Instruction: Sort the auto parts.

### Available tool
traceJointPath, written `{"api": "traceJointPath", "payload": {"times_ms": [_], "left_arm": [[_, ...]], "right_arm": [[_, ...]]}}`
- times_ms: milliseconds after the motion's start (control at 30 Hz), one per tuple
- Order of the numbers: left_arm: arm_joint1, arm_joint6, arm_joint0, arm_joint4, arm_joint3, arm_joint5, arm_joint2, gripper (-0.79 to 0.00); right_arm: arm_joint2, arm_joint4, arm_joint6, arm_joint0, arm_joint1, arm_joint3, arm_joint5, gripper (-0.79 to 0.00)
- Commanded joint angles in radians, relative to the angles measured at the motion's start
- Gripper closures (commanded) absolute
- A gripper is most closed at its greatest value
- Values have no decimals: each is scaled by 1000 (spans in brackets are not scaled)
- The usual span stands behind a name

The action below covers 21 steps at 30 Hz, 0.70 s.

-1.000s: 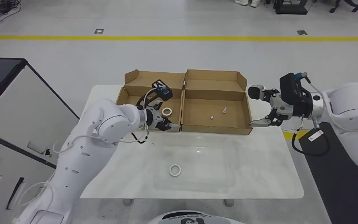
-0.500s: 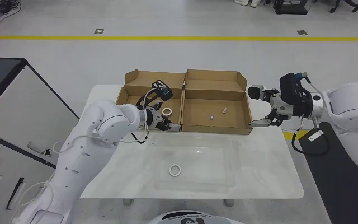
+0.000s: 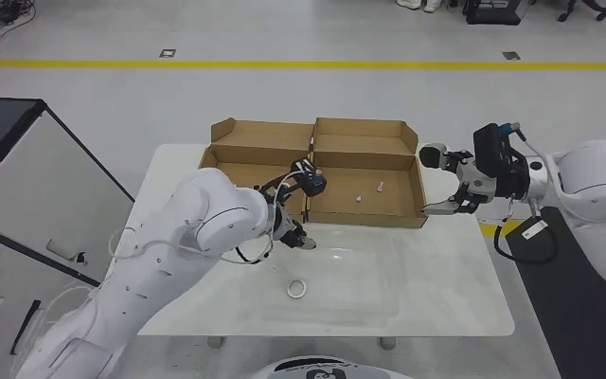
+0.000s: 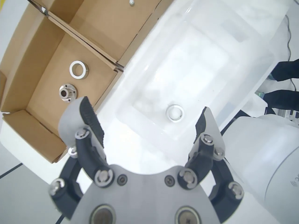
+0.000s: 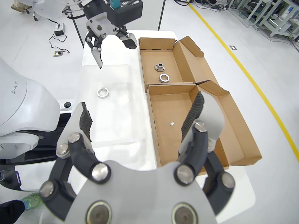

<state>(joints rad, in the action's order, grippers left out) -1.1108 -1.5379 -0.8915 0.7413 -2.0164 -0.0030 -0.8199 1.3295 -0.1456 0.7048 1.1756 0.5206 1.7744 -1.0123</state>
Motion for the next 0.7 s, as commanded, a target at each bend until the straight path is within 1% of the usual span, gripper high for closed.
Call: {"api": "traceJointPath", "payload": {"times_ms": [0, 133, 233, 333, 400, 533, 633, 667], "left_arm": [[-3, 2, 65, -1, 41, 58, 99, -785], [-8, 2, 188, -63, 118, 134, 268, -785], [-12, 2, 273, -139, 130, 184, 367, -785], [-10, 2, 342, -206, 130, 220, 456, -785], [-9, 2, 380, -247, 126, 230, 505, -785], [-8, 2, 442, -268, 125, 228, 593, -785], [-15, 2, 468, -273, 136, 221, 633, -785], [-19, 2, 472, -275, 137, 213, 640, -773]], "right_arm": [[0, 0, 0, 0, 0, 0, 0, -785], [0, 0, 0, 0, 0, 0, 0, -785], [0, 0, 0, 0, 0, 0, 0, -785], [0, 0, 0, 0, 0, 0, 0, -785], [0, 0, 0, 0, 0, 0, 0, -785], [0, 0, 0, 0, 0, 0, 0, -785], [0, 0, 0, 0, 0, 0, 0, -785], [0, 0, 0, 0, 0, 0, 0, -785]]}}
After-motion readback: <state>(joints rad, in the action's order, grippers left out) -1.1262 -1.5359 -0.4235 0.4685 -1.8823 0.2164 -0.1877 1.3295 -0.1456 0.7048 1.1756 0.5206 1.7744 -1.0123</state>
